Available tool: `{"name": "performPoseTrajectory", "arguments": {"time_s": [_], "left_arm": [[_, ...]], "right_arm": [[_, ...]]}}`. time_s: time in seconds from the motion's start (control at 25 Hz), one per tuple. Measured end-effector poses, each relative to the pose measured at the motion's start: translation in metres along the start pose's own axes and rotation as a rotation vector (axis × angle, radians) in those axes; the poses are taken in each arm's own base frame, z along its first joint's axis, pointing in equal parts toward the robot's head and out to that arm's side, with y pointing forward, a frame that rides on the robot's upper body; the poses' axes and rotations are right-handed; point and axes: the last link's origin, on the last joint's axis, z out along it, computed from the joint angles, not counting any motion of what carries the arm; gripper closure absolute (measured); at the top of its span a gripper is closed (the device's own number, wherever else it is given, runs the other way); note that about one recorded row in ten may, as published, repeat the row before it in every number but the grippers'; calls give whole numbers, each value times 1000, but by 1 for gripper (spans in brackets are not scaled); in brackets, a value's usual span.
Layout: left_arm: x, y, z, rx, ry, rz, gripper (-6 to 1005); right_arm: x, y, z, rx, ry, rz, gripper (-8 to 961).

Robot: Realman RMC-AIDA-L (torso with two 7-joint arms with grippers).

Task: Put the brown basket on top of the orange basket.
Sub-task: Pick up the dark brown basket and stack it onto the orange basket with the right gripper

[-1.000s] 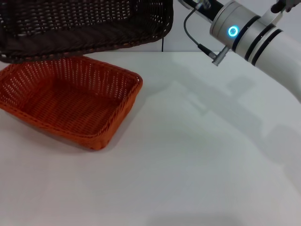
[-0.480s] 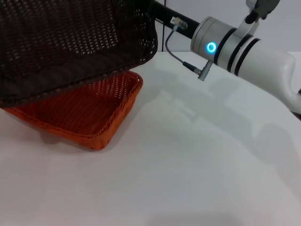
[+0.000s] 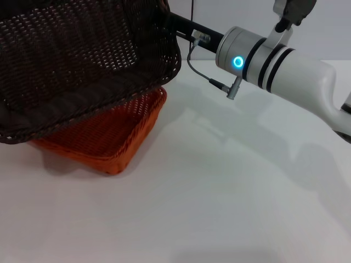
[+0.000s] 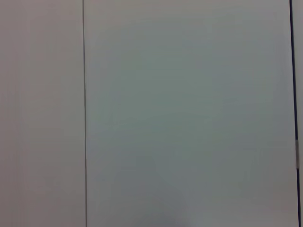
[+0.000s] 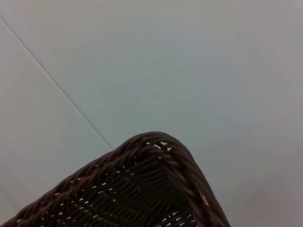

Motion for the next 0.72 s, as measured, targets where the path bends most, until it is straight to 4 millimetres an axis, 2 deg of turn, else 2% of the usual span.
{"name": "performPoseTrajectory", "arguments": {"time_s": [0.72], "left_arm": [[2, 0, 0, 7, 10, -6, 258]], "right_arm": [[2, -1, -2, -2, 6, -28, 775]]}}
